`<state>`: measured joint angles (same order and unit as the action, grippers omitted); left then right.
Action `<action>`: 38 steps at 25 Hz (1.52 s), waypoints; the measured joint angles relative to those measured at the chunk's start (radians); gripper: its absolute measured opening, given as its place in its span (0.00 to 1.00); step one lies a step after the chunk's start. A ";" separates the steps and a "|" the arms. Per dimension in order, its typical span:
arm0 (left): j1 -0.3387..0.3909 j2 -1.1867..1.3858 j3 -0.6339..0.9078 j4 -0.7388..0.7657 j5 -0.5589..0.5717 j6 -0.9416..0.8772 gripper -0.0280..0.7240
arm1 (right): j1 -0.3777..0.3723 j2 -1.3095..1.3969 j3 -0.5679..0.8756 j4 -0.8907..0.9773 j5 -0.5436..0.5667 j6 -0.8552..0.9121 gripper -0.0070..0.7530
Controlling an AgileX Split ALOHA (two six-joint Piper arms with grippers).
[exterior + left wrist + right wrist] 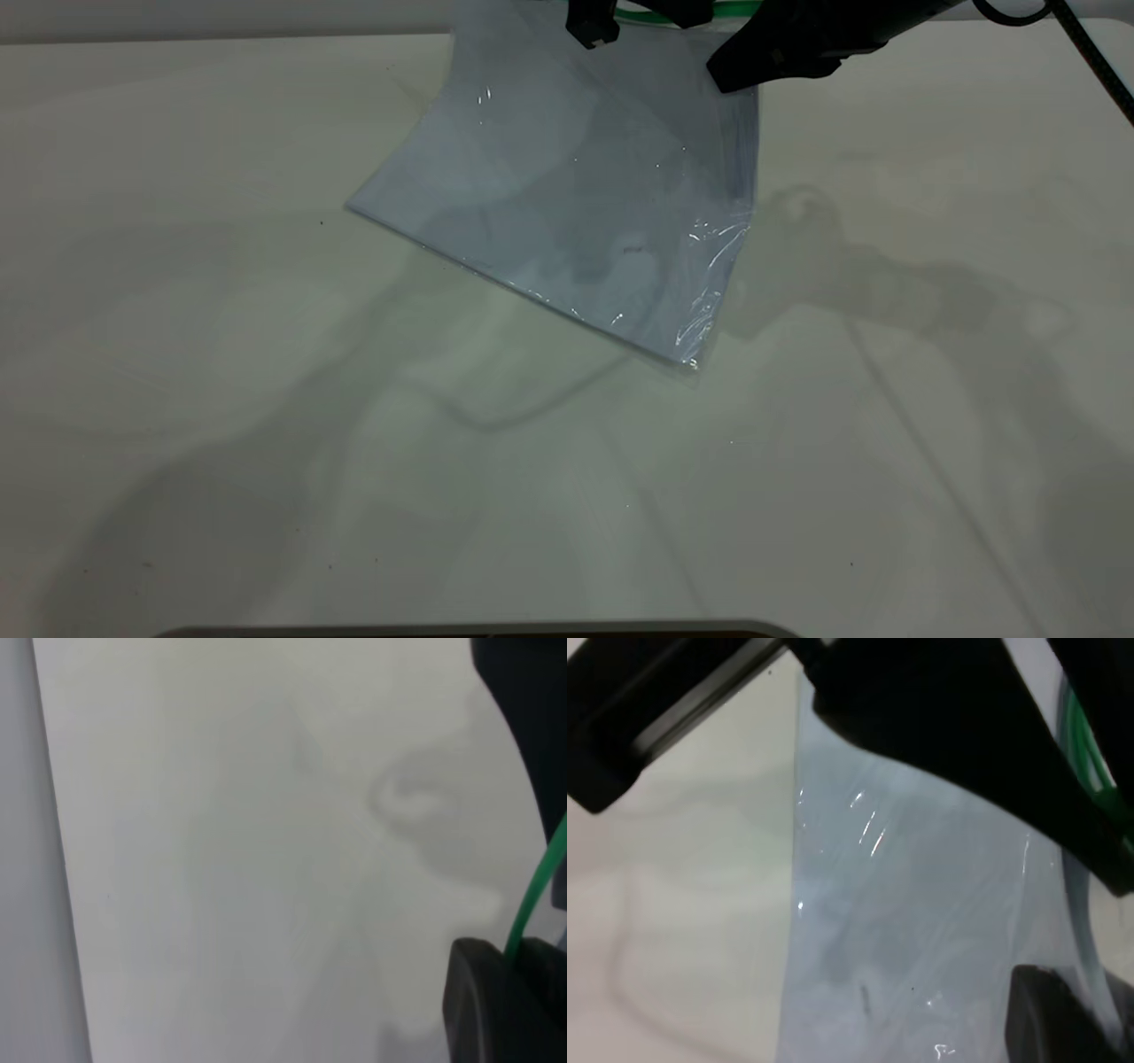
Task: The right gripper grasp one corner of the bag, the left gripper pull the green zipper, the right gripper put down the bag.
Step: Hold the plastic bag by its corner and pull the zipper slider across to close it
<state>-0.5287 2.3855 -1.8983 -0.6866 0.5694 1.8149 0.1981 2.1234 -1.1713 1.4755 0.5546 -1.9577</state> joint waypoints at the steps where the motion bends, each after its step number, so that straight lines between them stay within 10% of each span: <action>1: 0.006 0.000 0.000 -0.003 0.003 -0.005 0.11 | 0.000 0.000 -0.001 0.002 0.000 0.001 0.05; 23: 0.116 0.003 -0.001 0.211 0.021 -0.243 0.11 | -0.214 0.000 -0.002 -0.029 0.150 0.088 0.05; 38: 0.202 0.005 -0.002 0.427 0.136 -0.473 0.11 | -0.221 0.000 -0.002 -0.040 0.153 0.097 0.05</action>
<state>-0.3272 2.3904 -1.9007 -0.2593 0.7057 1.3419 -0.0226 2.1234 -1.1733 1.4350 0.7080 -1.8603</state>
